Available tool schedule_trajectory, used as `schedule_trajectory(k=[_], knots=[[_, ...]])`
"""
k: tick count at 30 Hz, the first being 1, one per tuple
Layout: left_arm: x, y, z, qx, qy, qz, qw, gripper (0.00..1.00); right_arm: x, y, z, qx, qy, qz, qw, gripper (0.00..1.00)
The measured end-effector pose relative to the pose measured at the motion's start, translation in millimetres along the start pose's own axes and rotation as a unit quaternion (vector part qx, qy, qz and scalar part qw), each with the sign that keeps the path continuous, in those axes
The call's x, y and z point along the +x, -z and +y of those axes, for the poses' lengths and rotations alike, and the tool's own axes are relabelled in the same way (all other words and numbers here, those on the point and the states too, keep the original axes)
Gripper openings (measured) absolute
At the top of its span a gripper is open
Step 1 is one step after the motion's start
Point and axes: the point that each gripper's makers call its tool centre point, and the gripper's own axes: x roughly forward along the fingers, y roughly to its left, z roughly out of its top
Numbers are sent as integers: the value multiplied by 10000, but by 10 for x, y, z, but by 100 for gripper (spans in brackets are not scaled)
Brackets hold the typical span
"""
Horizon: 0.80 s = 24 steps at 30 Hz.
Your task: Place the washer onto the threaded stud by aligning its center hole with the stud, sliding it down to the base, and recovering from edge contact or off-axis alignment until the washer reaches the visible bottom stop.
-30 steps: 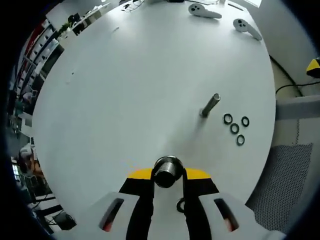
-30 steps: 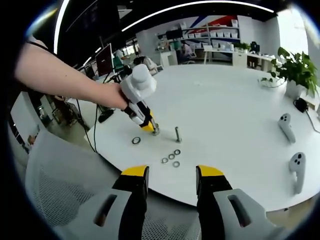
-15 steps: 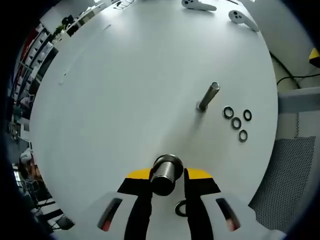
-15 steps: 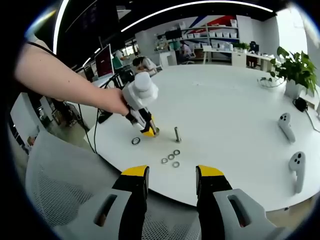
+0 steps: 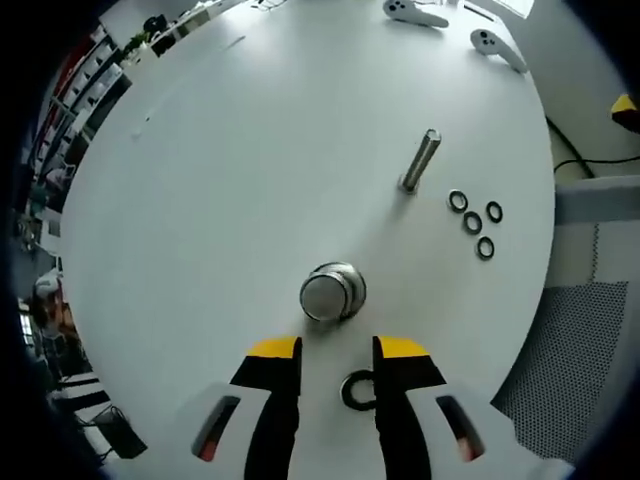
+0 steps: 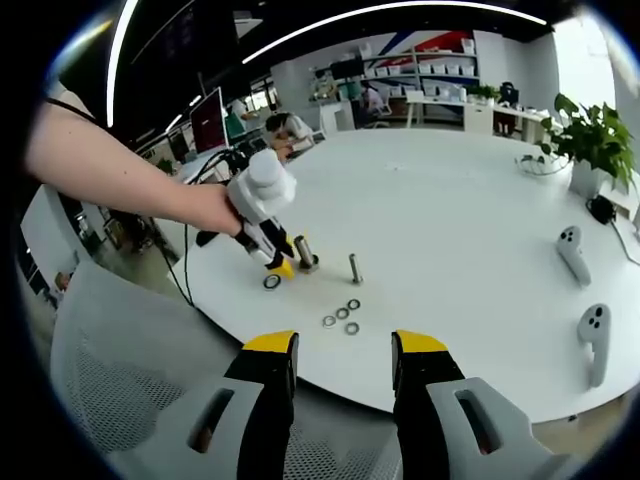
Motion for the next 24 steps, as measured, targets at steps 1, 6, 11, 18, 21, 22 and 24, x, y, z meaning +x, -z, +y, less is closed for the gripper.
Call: schedule_trajectory(k=[1, 6, 11, 18, 21, 22, 24], knots=[[-8, 36, -12, -91, 41, 20, 9999, 28, 1, -1, 1, -1, -2, -2, 10000, 39], [-10, 173, -63, -55, 94, 179, 9998, 31, -2, -3, -1, -9, 4, -11, 10000, 39], [7, 272, -134, -203, 163, 227, 9994, 31, -1, 8, 5, -34, -3, 24, 10000, 39], [25, 340, -192, -300, 178, 221, 9991, 30, -7, 15, 5, -52, -7, 38, 10000, 39], [30, 343, -199, -258, 197, 223, 9992, 31, -6, 18, 9, -56, -17, 49, 10000, 39], [32, 348, -202, -211, 210, 233, 9993, 31, -6, 21, 12, -64, -26, 58, 10000, 38], [28, 350, -207, -201, 219, 260, 9992, 31, -6, 18, 12, -64, -26, 56, 10000, 38]])
